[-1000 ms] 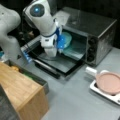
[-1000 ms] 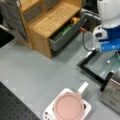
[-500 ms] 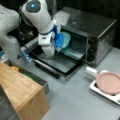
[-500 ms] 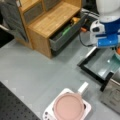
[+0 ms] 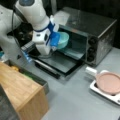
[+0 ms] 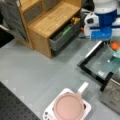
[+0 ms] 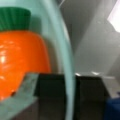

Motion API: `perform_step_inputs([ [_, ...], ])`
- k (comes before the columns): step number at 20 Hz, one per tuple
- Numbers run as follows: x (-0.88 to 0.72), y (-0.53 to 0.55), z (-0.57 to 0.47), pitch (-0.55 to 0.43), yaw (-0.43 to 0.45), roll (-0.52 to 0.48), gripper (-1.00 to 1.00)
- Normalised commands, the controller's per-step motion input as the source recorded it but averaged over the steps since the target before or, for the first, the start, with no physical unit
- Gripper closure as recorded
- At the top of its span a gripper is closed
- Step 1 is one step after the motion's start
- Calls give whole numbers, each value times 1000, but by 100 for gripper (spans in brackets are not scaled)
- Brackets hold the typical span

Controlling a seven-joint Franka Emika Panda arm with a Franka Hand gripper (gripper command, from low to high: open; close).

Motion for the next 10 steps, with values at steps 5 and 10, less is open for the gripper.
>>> perform_step_inputs([
  [5,854,-409,388,271,27,-160,100],
  [10,991,-455,354,304,-36,-162,100],
])
